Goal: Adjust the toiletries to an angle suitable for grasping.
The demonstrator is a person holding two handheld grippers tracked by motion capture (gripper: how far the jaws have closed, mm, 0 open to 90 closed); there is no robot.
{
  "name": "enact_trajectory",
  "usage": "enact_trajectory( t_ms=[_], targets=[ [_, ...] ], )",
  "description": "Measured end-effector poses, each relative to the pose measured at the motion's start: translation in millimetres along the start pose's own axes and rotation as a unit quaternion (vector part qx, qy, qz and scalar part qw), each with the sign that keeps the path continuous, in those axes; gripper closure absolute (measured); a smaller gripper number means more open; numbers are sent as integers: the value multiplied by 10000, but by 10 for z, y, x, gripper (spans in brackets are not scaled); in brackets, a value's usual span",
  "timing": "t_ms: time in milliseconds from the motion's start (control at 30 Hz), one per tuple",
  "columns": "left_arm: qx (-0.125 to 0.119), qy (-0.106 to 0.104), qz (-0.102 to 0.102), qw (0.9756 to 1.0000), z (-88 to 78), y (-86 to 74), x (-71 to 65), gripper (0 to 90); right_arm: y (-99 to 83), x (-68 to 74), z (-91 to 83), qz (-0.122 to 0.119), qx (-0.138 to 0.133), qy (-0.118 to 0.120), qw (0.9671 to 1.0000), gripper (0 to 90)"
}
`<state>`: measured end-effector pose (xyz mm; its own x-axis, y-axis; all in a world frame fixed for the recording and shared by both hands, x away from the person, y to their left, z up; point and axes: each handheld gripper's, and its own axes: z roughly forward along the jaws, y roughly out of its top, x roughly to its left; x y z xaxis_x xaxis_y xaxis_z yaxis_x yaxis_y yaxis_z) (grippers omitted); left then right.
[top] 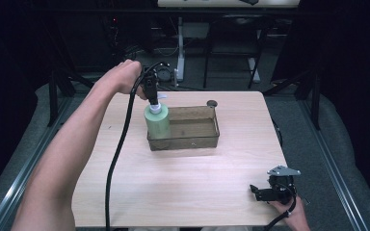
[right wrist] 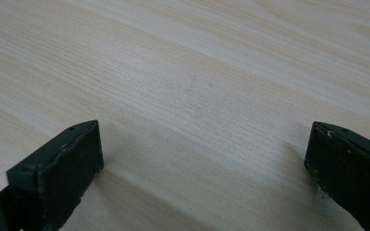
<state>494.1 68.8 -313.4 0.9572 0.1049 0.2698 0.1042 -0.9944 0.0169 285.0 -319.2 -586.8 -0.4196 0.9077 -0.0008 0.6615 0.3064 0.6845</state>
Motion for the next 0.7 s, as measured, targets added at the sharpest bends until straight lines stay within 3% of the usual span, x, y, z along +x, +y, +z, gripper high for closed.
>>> enact_trajectory(
  t_ms=[200, 400, 700],
  targets=[
    [-149, 67, -89, 9998, 22, 1, 24, 635, 0, 0, 0, 0, 2, -1, 10000, 0],
    [-101, 101, -220, 9997, 44, -25, 58, 630, 0, 1, 0, 3, 2, -5, 10000, 0],
    [-218, 69, -366, 9991, 75, -57, 114, 621, -1, 2, -1, 6, 1, -9, 10000, 0]
  ],
)
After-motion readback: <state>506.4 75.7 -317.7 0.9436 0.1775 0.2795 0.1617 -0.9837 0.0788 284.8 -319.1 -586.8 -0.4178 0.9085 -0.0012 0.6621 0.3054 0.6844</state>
